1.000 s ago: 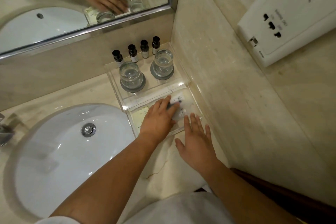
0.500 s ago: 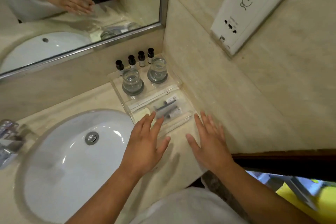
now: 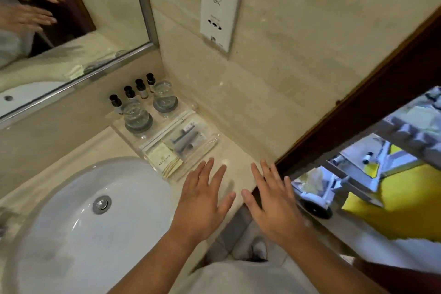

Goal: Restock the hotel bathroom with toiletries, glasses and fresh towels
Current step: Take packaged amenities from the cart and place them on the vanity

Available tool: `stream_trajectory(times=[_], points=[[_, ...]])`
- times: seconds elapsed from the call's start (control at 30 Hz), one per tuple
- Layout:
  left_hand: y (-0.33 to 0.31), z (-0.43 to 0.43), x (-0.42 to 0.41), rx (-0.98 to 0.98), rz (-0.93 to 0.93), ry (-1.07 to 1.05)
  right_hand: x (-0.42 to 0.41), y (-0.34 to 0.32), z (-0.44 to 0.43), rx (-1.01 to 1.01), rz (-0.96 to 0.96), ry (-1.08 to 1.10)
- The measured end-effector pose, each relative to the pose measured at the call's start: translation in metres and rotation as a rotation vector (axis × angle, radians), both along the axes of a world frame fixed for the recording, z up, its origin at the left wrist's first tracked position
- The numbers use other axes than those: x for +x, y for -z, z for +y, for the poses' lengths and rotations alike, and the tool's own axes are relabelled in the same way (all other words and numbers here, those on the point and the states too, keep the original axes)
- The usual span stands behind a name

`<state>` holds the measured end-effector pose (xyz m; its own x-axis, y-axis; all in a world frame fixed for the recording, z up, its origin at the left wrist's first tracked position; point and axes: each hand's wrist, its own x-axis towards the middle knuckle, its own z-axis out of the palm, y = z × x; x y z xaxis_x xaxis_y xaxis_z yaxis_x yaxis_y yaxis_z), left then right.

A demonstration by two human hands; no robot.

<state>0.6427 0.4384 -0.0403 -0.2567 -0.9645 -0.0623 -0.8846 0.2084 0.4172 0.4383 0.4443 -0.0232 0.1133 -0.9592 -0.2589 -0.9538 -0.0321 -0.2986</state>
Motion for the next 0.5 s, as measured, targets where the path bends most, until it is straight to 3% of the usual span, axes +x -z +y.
stream_trajectory(times=[0.5], points=[[-0.016, 0.022, -0.188, -0.014, -0.025, 0.315, -0.187, -0.011, 0.092, -0.135, 0.002, 0.405]])
